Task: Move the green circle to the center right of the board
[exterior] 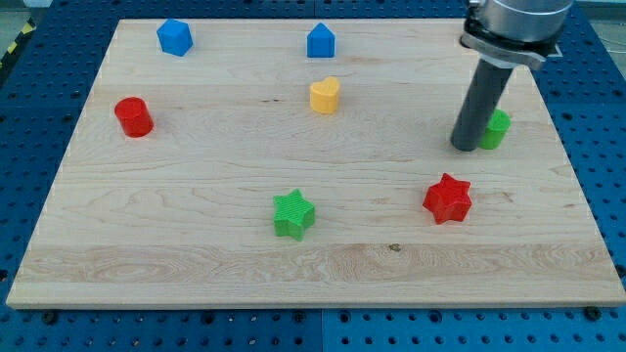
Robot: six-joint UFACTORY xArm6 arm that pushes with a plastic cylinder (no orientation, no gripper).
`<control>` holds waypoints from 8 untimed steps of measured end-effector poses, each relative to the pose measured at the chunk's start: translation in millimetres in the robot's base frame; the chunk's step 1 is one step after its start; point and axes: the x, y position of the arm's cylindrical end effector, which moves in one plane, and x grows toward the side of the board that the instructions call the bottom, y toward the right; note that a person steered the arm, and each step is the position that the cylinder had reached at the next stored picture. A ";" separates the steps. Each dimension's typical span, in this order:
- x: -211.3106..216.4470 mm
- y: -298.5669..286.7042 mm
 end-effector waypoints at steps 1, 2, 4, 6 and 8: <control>0.0 26.3; 0.0 30.1; -0.4 30.0; 0.4 -10.8; 1.7 -33.9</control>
